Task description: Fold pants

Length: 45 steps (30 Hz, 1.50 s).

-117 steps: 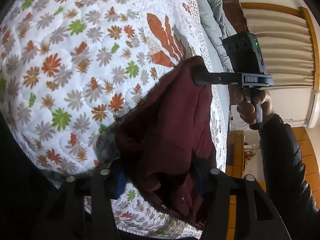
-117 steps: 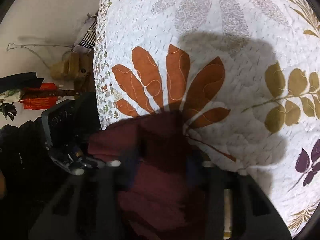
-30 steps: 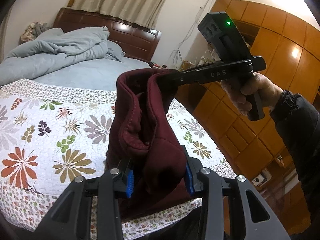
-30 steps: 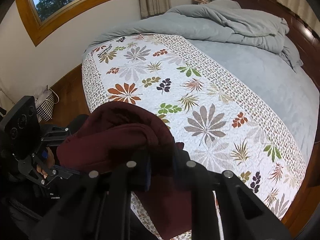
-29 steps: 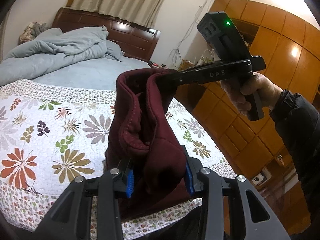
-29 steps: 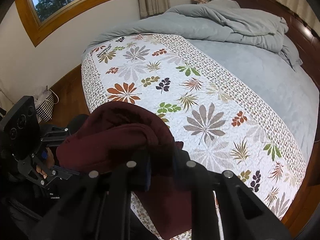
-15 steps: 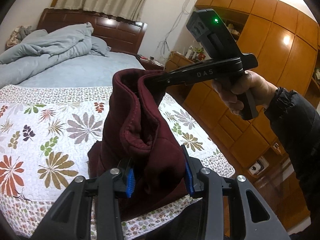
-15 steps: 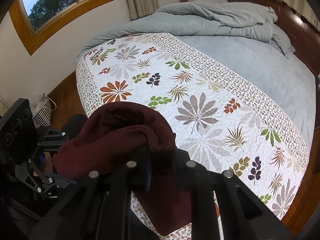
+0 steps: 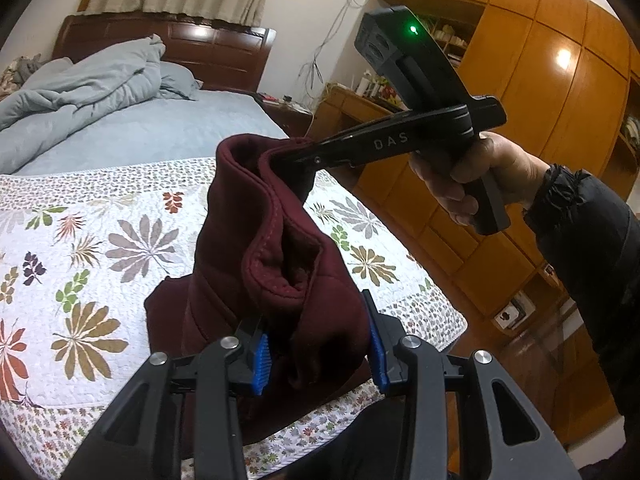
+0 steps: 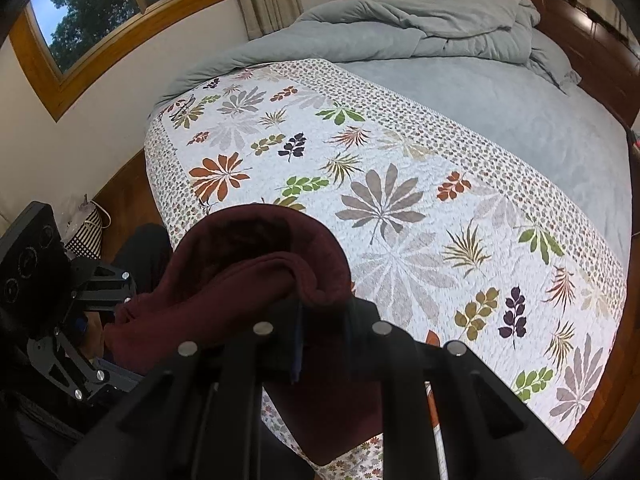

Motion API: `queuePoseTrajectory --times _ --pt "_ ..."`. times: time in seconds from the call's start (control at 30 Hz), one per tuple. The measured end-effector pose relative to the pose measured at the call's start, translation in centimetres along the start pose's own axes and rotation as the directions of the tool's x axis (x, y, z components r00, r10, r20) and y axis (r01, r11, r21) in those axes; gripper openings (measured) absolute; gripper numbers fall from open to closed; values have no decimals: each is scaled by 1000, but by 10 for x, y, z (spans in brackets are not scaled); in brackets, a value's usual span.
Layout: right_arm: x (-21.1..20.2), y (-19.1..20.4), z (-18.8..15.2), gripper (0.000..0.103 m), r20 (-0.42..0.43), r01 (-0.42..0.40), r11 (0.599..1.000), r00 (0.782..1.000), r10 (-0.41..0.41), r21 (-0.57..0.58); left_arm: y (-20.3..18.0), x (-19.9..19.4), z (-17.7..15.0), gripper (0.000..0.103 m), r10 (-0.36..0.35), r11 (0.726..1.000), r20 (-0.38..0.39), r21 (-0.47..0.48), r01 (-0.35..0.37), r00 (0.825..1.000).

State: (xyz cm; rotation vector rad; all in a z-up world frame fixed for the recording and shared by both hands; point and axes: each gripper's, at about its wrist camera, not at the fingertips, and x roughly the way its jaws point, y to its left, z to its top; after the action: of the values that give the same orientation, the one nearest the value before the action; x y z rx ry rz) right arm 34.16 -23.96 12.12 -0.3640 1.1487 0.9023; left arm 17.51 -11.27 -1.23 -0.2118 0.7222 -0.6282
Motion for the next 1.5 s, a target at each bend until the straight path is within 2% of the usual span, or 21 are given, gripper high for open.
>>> queuePoseTrajectory --times 0.6,0.9,1.07,1.5 --pt "13 -34 -48 15 -7 0 999 1000 1 42 -21 47 -11 39 -32 999 -84 31 34 996" --pt "20 -54 -84 15 10 -11 998 1000 10 55 -36 79 -24 39 -40 998 -136 50 47 990" --pt "27 -65 -108 15 12 -2 998 1000 1 56 -49 105 -36 39 -36 997 -175 63 47 984" --pt "58 -105 -175 17 23 -34 983 999 31 183 -63 165 -64 40 -28 996 -271 75 50 962"
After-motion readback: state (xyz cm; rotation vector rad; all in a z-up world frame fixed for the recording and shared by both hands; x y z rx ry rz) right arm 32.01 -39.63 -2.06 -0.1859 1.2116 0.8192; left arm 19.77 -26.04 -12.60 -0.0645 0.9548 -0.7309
